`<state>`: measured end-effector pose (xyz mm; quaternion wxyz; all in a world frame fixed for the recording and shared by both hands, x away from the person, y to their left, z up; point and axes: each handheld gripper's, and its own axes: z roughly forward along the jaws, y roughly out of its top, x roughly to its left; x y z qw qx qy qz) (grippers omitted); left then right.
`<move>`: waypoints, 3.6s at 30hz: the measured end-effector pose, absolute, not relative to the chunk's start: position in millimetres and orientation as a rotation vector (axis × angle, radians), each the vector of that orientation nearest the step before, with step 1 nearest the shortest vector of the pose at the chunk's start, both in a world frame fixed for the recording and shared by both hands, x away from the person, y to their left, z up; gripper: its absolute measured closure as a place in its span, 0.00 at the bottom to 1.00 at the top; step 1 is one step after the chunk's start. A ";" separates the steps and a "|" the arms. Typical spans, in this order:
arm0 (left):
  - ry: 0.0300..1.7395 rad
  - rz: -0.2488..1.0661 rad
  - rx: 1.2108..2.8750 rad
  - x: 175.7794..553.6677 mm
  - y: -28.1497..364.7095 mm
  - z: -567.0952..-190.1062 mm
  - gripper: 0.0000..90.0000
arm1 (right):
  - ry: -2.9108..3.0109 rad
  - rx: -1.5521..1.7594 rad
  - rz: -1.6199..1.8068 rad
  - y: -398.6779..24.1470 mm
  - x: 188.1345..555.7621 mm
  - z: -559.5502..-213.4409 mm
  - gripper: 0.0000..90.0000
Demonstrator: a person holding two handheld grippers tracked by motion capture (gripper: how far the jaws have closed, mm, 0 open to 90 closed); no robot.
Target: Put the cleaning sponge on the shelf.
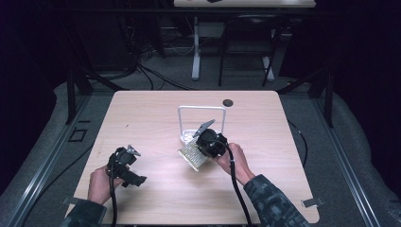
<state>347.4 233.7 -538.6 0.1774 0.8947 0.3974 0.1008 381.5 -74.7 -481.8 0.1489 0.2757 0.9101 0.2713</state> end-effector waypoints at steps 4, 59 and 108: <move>1.122 0.284 2.535 347.2 232.7 -538.9 0.02 | 2.614 0.796 0.781 -73.9 383.8 -481.0 1.00; 1.111 0.287 2.541 347.6 231.8 -538.7 0.02 | 2.515 0.837 0.758 -71.8 423.0 -485.8 1.00; 1.107 0.284 2.543 347.6 231.4 -538.9 0.02 | 2.424 0.843 0.679 -59.1 448.5 -512.5 0.99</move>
